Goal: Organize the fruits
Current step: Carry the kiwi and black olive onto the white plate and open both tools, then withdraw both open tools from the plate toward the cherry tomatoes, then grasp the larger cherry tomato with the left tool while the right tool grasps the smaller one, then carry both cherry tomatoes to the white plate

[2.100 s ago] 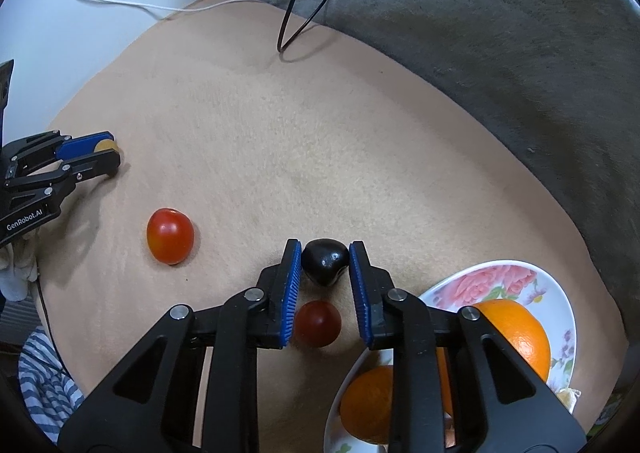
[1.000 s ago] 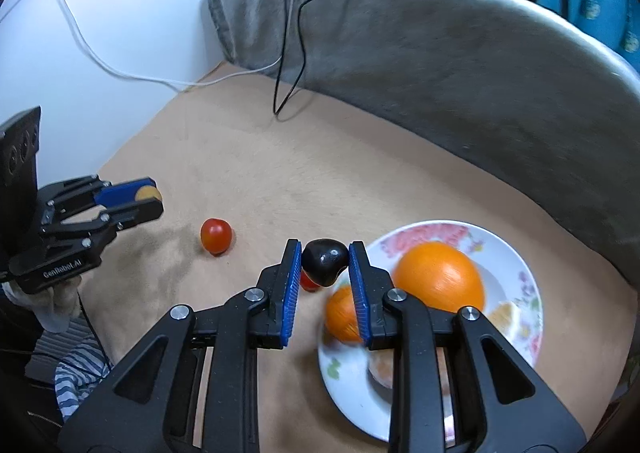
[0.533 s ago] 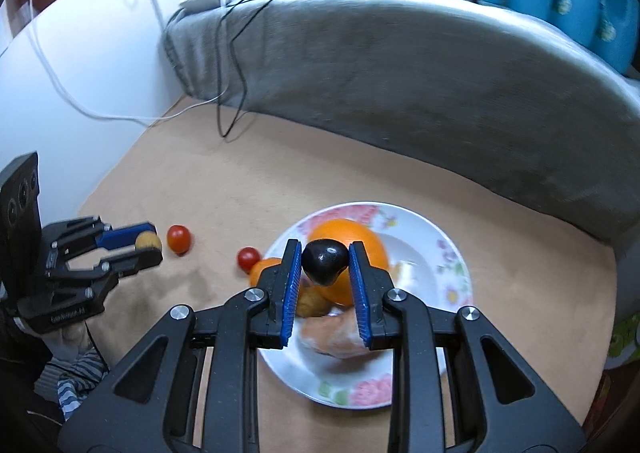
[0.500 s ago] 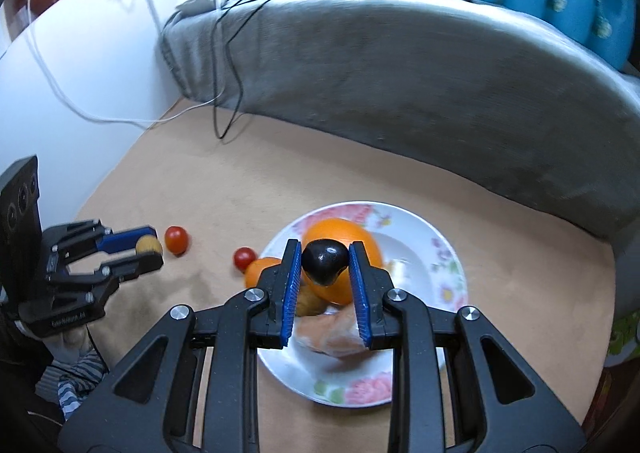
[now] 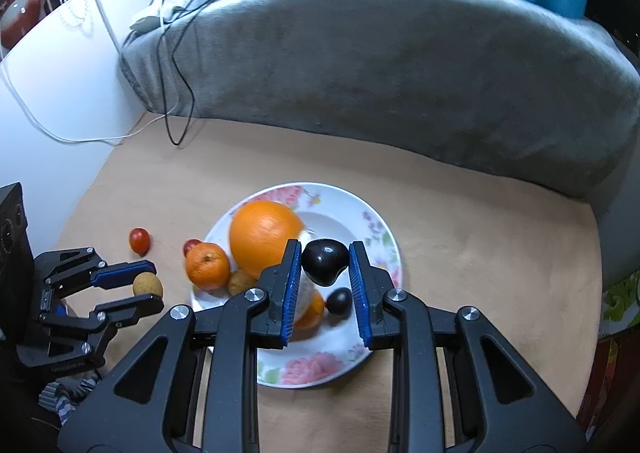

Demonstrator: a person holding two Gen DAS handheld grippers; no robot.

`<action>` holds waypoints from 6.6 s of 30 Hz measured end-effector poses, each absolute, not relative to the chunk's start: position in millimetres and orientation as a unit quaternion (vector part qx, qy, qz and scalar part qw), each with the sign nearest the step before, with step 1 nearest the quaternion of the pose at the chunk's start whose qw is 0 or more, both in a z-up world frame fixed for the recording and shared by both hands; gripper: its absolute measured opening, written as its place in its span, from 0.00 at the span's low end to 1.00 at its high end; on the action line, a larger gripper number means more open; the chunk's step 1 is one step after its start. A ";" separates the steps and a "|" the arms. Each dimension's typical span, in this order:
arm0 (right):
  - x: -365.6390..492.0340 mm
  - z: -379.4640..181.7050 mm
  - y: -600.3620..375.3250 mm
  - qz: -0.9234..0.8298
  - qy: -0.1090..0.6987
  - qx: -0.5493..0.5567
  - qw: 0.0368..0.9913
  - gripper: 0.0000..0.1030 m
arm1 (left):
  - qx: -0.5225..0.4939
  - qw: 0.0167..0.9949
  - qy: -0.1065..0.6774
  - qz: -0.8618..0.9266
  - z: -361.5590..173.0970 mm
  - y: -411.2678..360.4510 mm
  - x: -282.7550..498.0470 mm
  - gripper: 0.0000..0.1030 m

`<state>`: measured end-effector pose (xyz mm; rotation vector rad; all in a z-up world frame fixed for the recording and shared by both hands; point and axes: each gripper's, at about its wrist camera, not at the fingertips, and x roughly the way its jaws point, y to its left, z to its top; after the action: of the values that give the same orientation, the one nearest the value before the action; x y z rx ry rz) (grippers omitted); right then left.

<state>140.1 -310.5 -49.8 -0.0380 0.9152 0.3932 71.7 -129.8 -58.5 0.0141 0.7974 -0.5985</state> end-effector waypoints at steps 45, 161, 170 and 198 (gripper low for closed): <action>147.9 -70.6 -334.9 0.171 0.457 0.015 0.873 0.65 | 0.033 0.868 0.387 -0.308 -60.0 -160.7 75.8 0.50; 137.4 -115.3 -102.8 0.390 0.478 -0.340 0.710 0.25 | -0.022 0.878 0.446 -0.172 -100.4 -1.4 110.0 0.30; 130.7 -94.9 -121.3 0.389 0.467 -0.301 0.734 0.25 | -0.014 0.885 0.430 -0.178 -87.5 -5.8 99.3 0.30; 119.6 -46.2 -226.8 0.346 0.437 -0.167 0.813 0.25 | 0.001 0.886 0.395 -0.243 -57.2 -73.0 75.7 0.30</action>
<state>119.6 -226.8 -46.2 -0.3571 0.9339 0.7383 75.7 -73.0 -57.2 0.0022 0.8220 -0.5058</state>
